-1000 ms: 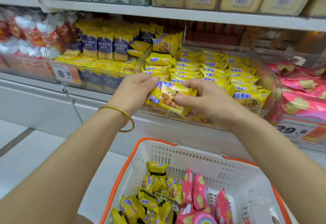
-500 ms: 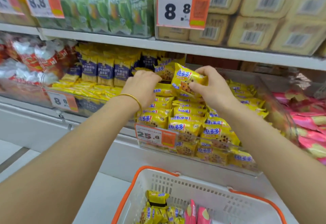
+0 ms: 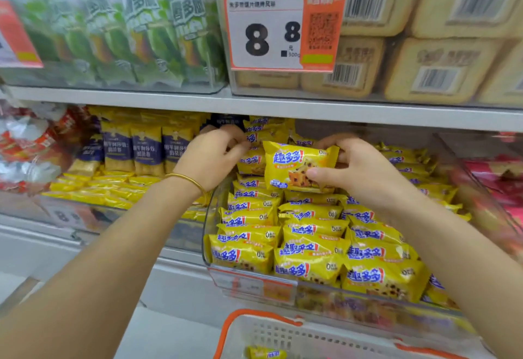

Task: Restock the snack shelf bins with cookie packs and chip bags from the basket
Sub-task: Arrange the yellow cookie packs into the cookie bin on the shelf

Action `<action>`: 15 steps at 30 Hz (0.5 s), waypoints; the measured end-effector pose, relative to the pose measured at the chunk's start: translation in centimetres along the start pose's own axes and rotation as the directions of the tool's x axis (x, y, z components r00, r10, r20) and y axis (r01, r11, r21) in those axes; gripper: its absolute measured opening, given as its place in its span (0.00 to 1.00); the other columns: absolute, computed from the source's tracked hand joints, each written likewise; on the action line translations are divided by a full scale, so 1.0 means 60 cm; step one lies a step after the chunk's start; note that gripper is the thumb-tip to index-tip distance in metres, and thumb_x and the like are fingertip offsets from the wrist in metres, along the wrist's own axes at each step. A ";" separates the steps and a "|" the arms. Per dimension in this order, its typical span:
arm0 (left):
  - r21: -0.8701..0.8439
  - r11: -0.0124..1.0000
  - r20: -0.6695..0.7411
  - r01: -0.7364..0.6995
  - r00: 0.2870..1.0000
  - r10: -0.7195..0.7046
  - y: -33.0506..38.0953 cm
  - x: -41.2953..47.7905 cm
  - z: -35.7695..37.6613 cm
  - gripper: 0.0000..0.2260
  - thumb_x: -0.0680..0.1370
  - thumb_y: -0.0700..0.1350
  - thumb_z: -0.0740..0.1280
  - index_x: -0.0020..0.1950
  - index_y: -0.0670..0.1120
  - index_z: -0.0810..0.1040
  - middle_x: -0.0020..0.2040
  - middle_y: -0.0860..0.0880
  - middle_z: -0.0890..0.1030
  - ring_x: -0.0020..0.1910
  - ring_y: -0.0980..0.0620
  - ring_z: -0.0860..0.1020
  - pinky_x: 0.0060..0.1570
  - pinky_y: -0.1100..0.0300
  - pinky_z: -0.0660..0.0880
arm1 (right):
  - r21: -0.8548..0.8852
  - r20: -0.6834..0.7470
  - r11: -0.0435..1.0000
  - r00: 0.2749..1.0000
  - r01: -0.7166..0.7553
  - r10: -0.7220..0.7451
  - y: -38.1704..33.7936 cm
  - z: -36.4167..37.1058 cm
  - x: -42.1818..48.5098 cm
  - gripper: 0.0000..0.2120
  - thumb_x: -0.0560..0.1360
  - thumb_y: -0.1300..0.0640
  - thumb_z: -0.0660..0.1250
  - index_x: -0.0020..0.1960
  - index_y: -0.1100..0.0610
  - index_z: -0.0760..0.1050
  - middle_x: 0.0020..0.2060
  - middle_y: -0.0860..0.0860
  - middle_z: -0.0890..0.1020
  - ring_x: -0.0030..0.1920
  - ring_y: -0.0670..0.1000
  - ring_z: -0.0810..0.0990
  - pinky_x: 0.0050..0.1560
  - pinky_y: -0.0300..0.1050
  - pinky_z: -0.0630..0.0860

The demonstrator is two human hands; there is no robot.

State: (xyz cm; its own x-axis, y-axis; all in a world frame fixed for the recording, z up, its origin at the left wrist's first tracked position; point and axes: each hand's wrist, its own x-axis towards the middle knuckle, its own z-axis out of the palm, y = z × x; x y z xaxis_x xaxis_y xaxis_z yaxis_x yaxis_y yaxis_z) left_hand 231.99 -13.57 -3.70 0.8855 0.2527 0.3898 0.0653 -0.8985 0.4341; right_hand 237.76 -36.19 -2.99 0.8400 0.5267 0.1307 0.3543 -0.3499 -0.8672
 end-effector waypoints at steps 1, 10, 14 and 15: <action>-0.006 1.000 -0.043 -0.011 0.999 0.011 -0.001 0.003 0.003 0.06 0.78 0.48 0.64 0.49 0.47 0.78 0.43 0.48 0.81 0.46 0.47 0.76 0.45 0.54 0.73 | -0.039 0.000 0.999 1.000 0.008 -0.008 0.000 0.001 0.005 0.18 0.69 0.54 0.75 0.56 0.48 0.73 0.49 0.48 0.79 0.53 0.49 0.78 0.53 0.49 0.78; -0.304 0.942 -0.142 0.144 0.971 -0.194 0.002 0.035 0.017 0.08 0.78 0.45 0.65 0.51 0.41 0.80 0.40 0.49 0.77 0.40 0.51 0.74 0.38 0.64 0.65 | -0.217 -0.040 0.974 0.996 0.072 -0.083 -0.013 0.067 0.058 0.18 0.69 0.52 0.74 0.56 0.50 0.73 0.45 0.47 0.76 0.40 0.47 0.75 0.35 0.35 0.71; -0.382 0.906 -0.174 0.180 0.949 -0.262 -0.001 0.022 0.010 0.10 0.80 0.46 0.62 0.51 0.41 0.78 0.44 0.47 0.80 0.46 0.48 0.78 0.44 0.61 0.70 | -0.287 -0.112 0.954 0.986 0.087 -0.123 -0.017 0.091 0.066 0.22 0.69 0.52 0.74 0.59 0.54 0.70 0.51 0.49 0.71 0.48 0.47 0.69 0.38 0.35 0.61; -0.377 0.909 -0.183 0.176 0.948 -0.260 0.001 0.014 0.008 0.10 0.80 0.46 0.62 0.53 0.41 0.78 0.47 0.47 0.81 0.48 0.49 0.78 0.46 0.62 0.70 | -0.313 -0.117 0.947 0.986 0.078 -0.120 -0.019 0.095 0.066 0.24 0.69 0.52 0.74 0.60 0.56 0.69 0.52 0.50 0.71 0.49 0.48 0.69 0.41 0.35 0.61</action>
State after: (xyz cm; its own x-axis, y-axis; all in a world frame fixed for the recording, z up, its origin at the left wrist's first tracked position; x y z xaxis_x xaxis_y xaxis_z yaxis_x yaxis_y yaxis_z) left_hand 232.96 -13.59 -3.70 0.7386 0.5386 0.4055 0.0420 -0.6370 0.7697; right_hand 238.35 -29.27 -4.24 0.8335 0.4708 0.2891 0.5297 -0.5321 -0.6606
